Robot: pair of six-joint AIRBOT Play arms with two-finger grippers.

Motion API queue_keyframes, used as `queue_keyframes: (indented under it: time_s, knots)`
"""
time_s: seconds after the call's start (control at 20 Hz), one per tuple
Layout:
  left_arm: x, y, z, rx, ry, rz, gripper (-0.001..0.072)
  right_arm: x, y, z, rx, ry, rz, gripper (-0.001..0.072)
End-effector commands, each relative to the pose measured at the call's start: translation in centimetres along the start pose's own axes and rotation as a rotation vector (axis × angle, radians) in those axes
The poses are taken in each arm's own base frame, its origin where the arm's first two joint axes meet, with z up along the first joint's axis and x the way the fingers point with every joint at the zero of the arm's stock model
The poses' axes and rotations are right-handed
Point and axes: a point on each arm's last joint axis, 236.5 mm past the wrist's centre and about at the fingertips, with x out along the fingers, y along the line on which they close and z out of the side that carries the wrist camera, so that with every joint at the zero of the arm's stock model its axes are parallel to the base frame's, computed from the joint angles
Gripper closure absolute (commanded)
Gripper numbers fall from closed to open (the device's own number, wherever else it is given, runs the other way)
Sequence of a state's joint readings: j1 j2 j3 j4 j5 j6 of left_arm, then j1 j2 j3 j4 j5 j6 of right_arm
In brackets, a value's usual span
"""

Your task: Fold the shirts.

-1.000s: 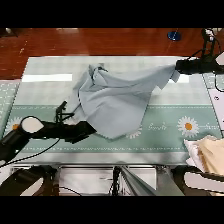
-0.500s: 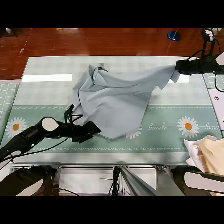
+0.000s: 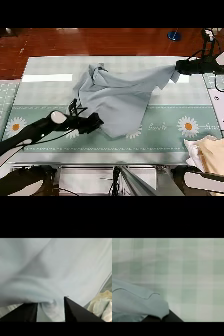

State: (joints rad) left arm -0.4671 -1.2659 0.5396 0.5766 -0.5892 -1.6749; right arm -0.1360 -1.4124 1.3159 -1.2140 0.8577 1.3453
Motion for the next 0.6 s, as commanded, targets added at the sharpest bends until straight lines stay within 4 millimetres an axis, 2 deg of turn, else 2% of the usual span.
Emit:
queue_keyframes:
  time_s: [0.0,0.1,0.15,0.25,0.35,0.4,0.45,0.5,0.55]
  knots:
    - [1.9,-1.0,0.8,0.026,0.038,0.013,0.0446,0.0,0.0,-0.1,0.0,0.002,0.001,0.0692]
    - [2.6,-1.5,0.6,0.098,0.083,0.015,0.0624,0.0,0.0,-0.1,0.0,0.004,0.001,0.0692]
    - [2.5,-2.0,0.6,0.151,0.096,0.004,0.068,0.0,0.0,-0.2,-0.001,0.006,0.001,0.0692]
    - [1.6,-3.6,0.3,0.227,0.121,-0.032,0.0681,-0.1,0.0,-0.1,-0.001,0.006,0.001,0.0692]
    - [-0.6,-6.2,0.0,0.325,0.135,-0.095,0.0682,-0.2,0.1,-0.1,-0.002,0.003,0.002,0.0692]
    - [-2.4,-8.0,0.2,0.38,0.114,-0.138,0.0682,-0.8,0.2,0.3,-0.005,-0.01,0.001,0.0692]
    - [-5.1,-10.3,0.7,0.448,0.059,-0.194,0.0682,-1.5,0.4,0.8,-0.01,-0.031,0.001,0.0692]
    - [-8.3,-12.6,1.8,0.494,-0.026,-0.25,0.0682,-2.7,0.7,1.7,-0.021,-0.068,-0.001,0.0692]
    - [-12.8,-15.3,3.2,0.551,-0.151,-0.316,0.0682,-4.5,1.1,3.0,-0.04,-0.127,-0.006,0.0693]
